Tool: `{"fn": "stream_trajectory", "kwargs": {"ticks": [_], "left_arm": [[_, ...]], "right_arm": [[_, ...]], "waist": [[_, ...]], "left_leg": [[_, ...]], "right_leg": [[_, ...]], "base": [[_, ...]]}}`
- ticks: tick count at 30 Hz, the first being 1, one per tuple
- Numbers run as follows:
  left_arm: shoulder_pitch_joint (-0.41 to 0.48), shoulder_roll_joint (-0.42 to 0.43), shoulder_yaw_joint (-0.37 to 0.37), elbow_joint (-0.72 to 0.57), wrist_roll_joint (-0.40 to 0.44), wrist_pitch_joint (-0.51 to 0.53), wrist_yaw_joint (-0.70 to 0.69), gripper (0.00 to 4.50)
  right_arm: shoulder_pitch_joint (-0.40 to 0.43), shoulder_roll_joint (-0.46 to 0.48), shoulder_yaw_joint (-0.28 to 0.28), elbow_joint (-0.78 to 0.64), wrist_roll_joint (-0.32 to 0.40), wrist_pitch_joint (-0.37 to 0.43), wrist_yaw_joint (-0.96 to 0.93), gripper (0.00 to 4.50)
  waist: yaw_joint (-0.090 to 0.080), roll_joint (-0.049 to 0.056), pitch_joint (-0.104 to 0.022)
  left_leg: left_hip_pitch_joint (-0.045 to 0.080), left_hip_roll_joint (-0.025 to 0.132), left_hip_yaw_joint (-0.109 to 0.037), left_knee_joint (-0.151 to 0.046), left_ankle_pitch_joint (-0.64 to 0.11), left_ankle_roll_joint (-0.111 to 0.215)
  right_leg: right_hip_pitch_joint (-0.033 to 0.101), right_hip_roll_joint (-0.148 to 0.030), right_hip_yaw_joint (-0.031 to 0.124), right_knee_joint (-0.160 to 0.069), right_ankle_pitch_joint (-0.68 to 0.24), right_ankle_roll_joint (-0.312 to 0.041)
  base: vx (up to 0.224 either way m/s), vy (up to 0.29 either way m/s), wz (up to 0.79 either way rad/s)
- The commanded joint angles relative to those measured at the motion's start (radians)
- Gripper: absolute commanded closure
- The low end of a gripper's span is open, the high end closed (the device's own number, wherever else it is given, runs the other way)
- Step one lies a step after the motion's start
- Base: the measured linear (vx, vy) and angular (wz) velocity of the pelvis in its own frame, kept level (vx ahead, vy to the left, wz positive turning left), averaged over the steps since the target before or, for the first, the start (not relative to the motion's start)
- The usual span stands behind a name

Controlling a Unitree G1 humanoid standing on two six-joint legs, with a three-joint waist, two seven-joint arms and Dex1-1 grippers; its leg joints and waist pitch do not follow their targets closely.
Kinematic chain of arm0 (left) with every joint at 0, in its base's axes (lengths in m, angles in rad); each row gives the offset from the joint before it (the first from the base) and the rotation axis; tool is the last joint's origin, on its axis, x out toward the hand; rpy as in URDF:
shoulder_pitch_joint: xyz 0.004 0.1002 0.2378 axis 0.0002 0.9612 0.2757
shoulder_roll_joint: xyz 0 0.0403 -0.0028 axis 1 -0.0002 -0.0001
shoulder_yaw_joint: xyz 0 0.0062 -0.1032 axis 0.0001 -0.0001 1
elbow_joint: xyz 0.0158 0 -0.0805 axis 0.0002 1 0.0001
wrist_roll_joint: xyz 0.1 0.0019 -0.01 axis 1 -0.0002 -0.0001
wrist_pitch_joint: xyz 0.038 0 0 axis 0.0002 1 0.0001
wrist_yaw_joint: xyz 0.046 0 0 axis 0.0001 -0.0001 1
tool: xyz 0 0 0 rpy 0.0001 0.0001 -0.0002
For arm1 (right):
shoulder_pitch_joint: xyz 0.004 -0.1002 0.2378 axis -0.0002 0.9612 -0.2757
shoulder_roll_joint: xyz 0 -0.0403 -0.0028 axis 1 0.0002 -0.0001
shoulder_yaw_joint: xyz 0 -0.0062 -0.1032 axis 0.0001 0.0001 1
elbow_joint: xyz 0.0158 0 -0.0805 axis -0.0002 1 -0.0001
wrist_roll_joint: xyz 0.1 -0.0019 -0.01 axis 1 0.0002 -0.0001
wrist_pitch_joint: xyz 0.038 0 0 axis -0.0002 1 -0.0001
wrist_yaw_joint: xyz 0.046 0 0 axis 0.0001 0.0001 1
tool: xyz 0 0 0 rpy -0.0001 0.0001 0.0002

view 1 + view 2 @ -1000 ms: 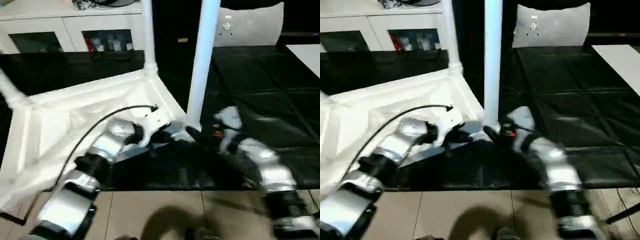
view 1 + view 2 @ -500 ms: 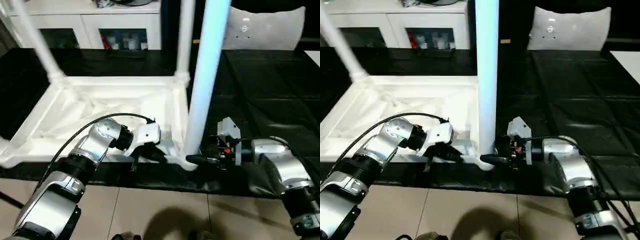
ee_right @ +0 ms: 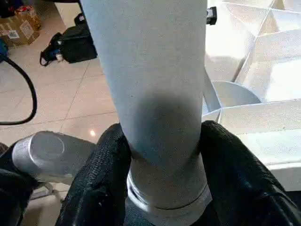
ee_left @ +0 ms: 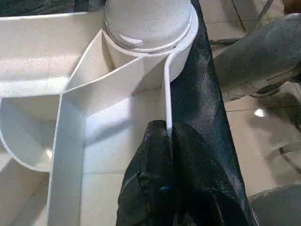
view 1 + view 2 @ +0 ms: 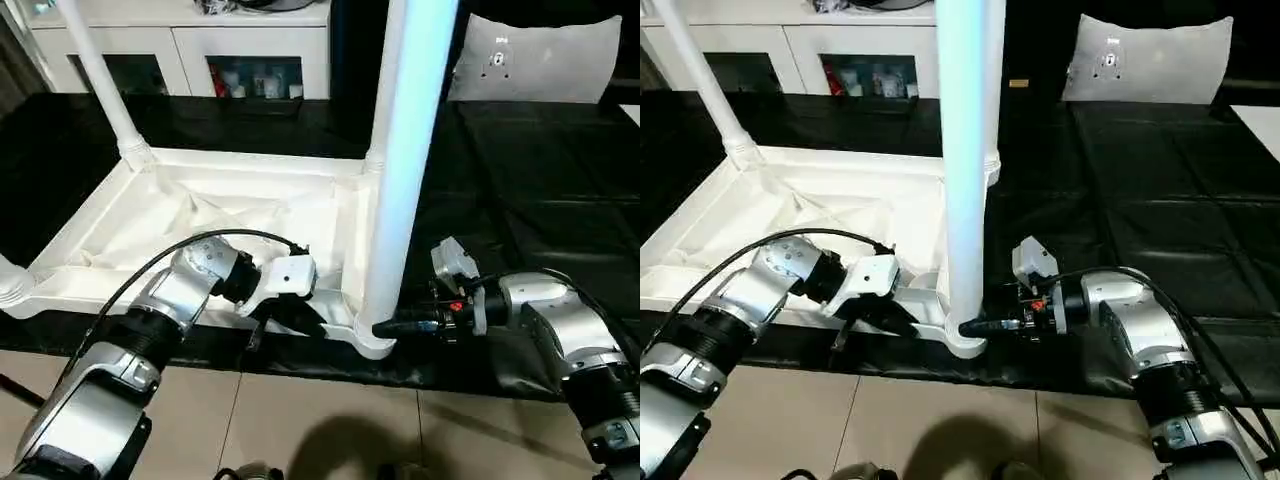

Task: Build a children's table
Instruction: Rotate leg to tighten

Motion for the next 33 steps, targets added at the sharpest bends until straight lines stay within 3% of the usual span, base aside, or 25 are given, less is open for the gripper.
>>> {"fn": "stream_trajectory", "kwargs": {"ticks": [1,6,10,13,14,16,17,19,20,21,22,23,24,26,28,29,31,33], "left_arm": [[0.000,0.011,-0.021,-0.041,0.000,-0.007,-0.035,4.50],[0.003,0.005,-0.010,-0.046,-0.004,0.018,-0.015,4.50],[-0.003,-0.037,0.021,-0.033,-0.002,0.072,0.084,4.50],[-0.015,-0.086,0.046,-0.015,0.007,0.121,0.198,4.50],[-0.020,-0.106,0.057,-0.007,0.009,0.140,0.243,4.50],[-0.042,-0.172,0.089,0.019,0.009,0.192,0.374,4.50],[-0.049,-0.193,0.099,0.027,0.008,0.213,0.413,4.50],[-0.058,-0.214,0.108,0.039,0.010,0.233,0.457,4.50],[-0.075,-0.247,0.122,0.064,0.013,0.257,0.527,4.50],[-0.084,-0.260,0.128,0.076,0.016,0.265,0.561,4.50],[-0.102,-0.288,0.146,0.101,0.017,0.274,0.628,4.50],[-0.104,-0.291,0.149,0.103,0.018,0.275,0.636,4.50],[-0.111,-0.305,0.160,0.109,0.018,0.282,0.669,4.50],[-0.124,-0.330,0.182,0.119,0.019,0.293,0.720,4.50],[-0.128,-0.342,0.195,0.119,0.023,0.296,0.739,4.50],[-0.127,-0.343,0.195,0.115,0.025,0.298,0.736,4.50],[-0.123,-0.338,0.192,0.108,0.027,0.296,0.726,4.50],[-0.112,-0.318,0.175,0.100,0.032,0.268,0.695,4.50]], "right_arm": [[0.001,-0.002,0.014,-0.027,0.028,0.026,0.042,2.57],[0.023,0.005,0.020,-0.057,0.045,0.049,0.039,2.59],[0.063,0.051,-0.007,-0.110,0.065,0.091,-0.058,2.59],[0.085,0.117,-0.016,-0.127,0.013,0.103,-0.228,2.59],[0.088,0.146,-0.020,-0.123,-0.017,0.093,-0.303,2.59],[0.064,0.264,-0.090,-0.075,-0.044,0.136,-0.563,2.59],[0.060,0.298,-0.109,-0.067,-0.042,0.148,-0.622,2.59],[0.057,0.321,-0.113,-0.067,-0.052,0.155,-0.666,2.59],[0.045,0.361,-0.118,-0.048,-0.093,0.153,-0.770,2.59],[0.036,0.381,-0.127,-0.037,-0.108,0.158,-0.826,2.59],[0.006,0.426,-0.162,0.003,-0.120,0.153,-0.949,2.59],[0.002,0.432,-0.167,0.008,-0.122,0.153,-0.966,2.59],[-0.015,0.453,-0.184,0.029,-0.121,0.149,-1.016,2.59],[-0.046,0.494,-0.220,0.065,-0.125,0.130,-1.109,2.59],[-0.064,0.525,-0.243,0.083,-0.138,0.116,-1.172,2.59],[-0.066,0.532,-0.246,0.087,-0.143,0.106,-1.188,2.59],[-0.066,0.534,-0.245,0.086,-0.147,0.091,-1.193,2.59],[-0.063,0.531,-0.240,0.078,-0.165,0.063,-1.201,2.59]], "waist": [[-0.001,-0.016,-0.086],[0.000,-0.016,-0.084],[0.001,-0.017,-0.082],[-0.002,-0.015,-0.076],[-0.016,-0.017,-0.069],[-0.037,-0.014,-0.063],[-0.056,-0.017,-0.065],[-0.072,-0.014,-0.065],[-0.094,-0.004,-0.065],[-0.103,-0.003,-0.067],[-0.129,-0.007,-0.068],[-0.129,-0.007,-0.068],[-0.149,-0.006,-0.070],[-0.157,-0.004,-0.072],[-0.163,-0.003,-0.080],[-0.166,-0.002,-0.081],[-0.164,-0.003,-0.085],[-0.162,-0.004,-0.091]], "left_leg": [[0.014,0.049,-0.012,-0.078,-0.199,0.088],[0.016,0.048,-0.011,-0.078,-0.206,0.084],[0.018,0.049,-0.010,-0.080,-0.218,0.077],[0.021,0.046,-0.012,-0.083,-0.250,0.057],[0.021,0.038,-0.014,-0.083,-0.295,0.035],[0.032,0.027,-0.018,-0.077,-0.349,0.004],[0.028,0.022,-0.024,-0.073,-0.367,-0.003],[0.028,0.022,-0.028,-0.074,-0.380,0.004],[0.023,0.028,-0.034,-0.079,-0.407,0.016],[0.024,0.028,-0.035,-0.081,-0.415,0.016],[0.020,0.024,-0.038,-0.080,-0.440,0.022],[0.020,0.024,-0.038,-0.080,-0.440,0.022],[0.025,0.020,-0.037,-0.077,-0.447,0.025],[0.021,0.021,-0.037,-0.078,-0.428,0.038],[0.009,0.027,-0.039,-0.082,-0.372,0.057],[0.000,0.030,-0.041,-0.085,-0.339,0.067],[-0.001,0.032,-0.039,-0.084,-0.309,0.080],[-0.010,0.030,-0.035,-0.077,-0.225,0.115]], "right_leg": [[0.060,-0.058,0.050,-0.061,-0.316,-0.207],[0.058,-0.058,0.050,-0.065,-0.348,-0.196],[0.056,-0.058,0.050,-0.070,-0.374,-0.187],[0.050,-0.056,0.048,-0.078,-0.430,-0.169],[0.051,-0.057,0.041,-0.088,-0.520,-0.137],[0.042,-0.056,0.025,-0.107,-0.642,-0.087],[0.048,-0.056,0.013,-0.117,-0.680,-0.053],[0.048,-0.055,0.006,-0.123,-0.680,-0.039],[0.053,-0.054,0.003,-0.124,-0.646,-0.039],[0.052,-0.053,0.002,-0.124,-0.629,-0.047],[0.055,-0.052,-0.003,-0.127,-0.617,-0.053],[0.055,-0.052,-0.003,-0.127,-0.617,-0.053],[0.050,-0.055,-0.005,-0.131,-0.619,-0.064],[0.054,-0.056,-0.001,-0.130,-0.591,-0.073],[0.059,-0.060,0.010,-0.117,-0.482,-0.112],[0.066,-0.061,0.013,-0.105,-0.414,-0.140],[0.068,-0.062,0.018,-0.097,-0.353,-0.164],[0.075,-0.065,0.023,-0.082,-0.249,-0.194]], "base": [[0.000,0.000,0.00],[0.000,0.000,0.00],[0.000,0.000,0.00],[0.000,0.000,0.00],[0.000,0.000,0.00],[0.000,0.000,0.00],[0.000,0.000,0.00],[0.000,0.000,0.00],[0.000,0.000,0.00],[0.000,0.000,0.00],[0.000,0.000,0.00],[0.000,0.000,0.00],[0.000,0.000,0.00],[0.000,0.000,0.00],[0.000,0.000,0.00],[0.000,0.000,0.00],[0.000,0.000,0.00],[0.000,0.000,0.00]]}}
